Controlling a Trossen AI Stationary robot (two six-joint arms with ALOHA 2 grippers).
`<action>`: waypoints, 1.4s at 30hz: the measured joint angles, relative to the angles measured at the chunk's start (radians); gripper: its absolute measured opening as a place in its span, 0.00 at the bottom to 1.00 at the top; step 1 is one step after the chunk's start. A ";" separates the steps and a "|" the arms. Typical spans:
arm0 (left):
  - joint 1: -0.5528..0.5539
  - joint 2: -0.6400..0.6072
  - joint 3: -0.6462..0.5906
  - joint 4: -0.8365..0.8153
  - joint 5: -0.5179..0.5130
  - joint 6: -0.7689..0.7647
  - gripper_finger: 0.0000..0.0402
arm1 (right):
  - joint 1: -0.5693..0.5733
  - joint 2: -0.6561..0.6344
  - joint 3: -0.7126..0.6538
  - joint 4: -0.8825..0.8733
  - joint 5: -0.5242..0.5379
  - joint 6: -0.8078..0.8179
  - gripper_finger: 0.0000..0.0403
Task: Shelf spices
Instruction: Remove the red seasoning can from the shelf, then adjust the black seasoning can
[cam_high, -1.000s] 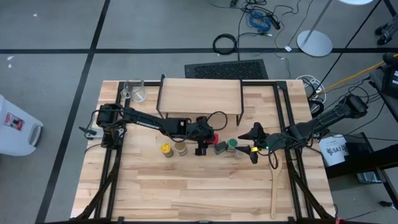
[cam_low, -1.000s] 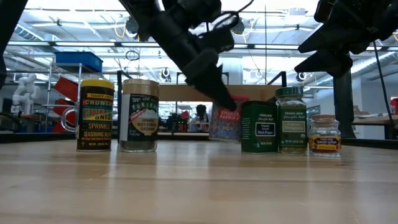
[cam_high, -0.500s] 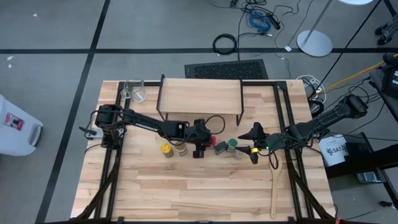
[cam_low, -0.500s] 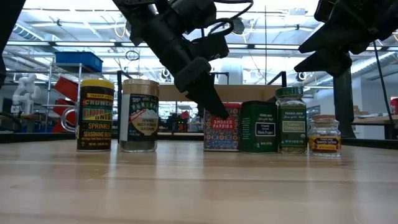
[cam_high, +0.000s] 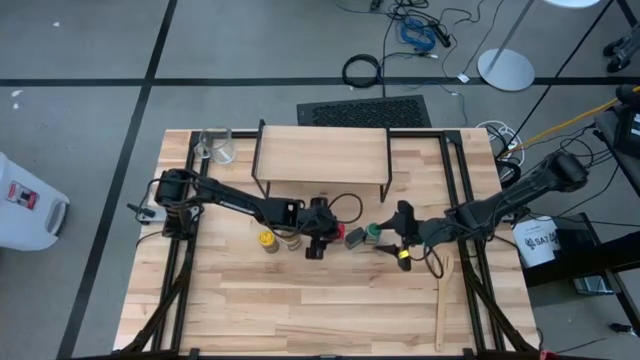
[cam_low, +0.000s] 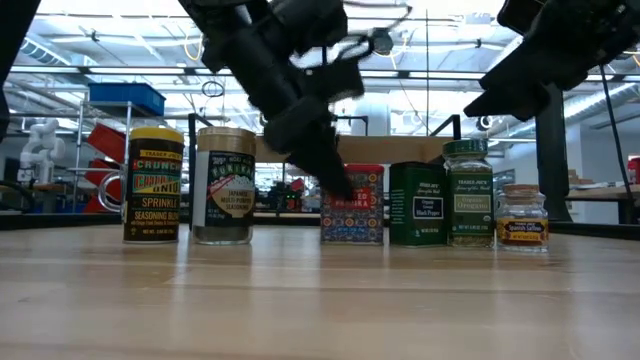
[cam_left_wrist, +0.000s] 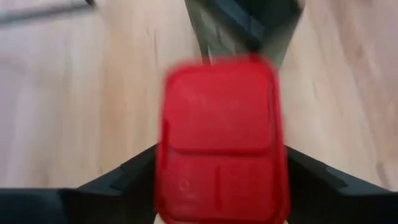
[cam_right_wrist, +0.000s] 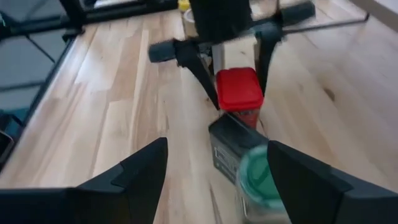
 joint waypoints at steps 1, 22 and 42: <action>0.000 0.001 -0.001 -0.007 -0.004 0.001 0.70 | 0.000 0.019 0.018 -0.006 -0.001 -0.023 0.66; -0.060 -0.155 0.027 -0.090 -0.051 0.002 0.81 | -0.039 0.402 0.365 -0.269 0.042 -0.313 0.66; -0.114 -0.330 0.028 -0.144 -0.157 0.003 0.81 | -0.072 0.577 0.445 -0.288 0.105 -0.396 0.54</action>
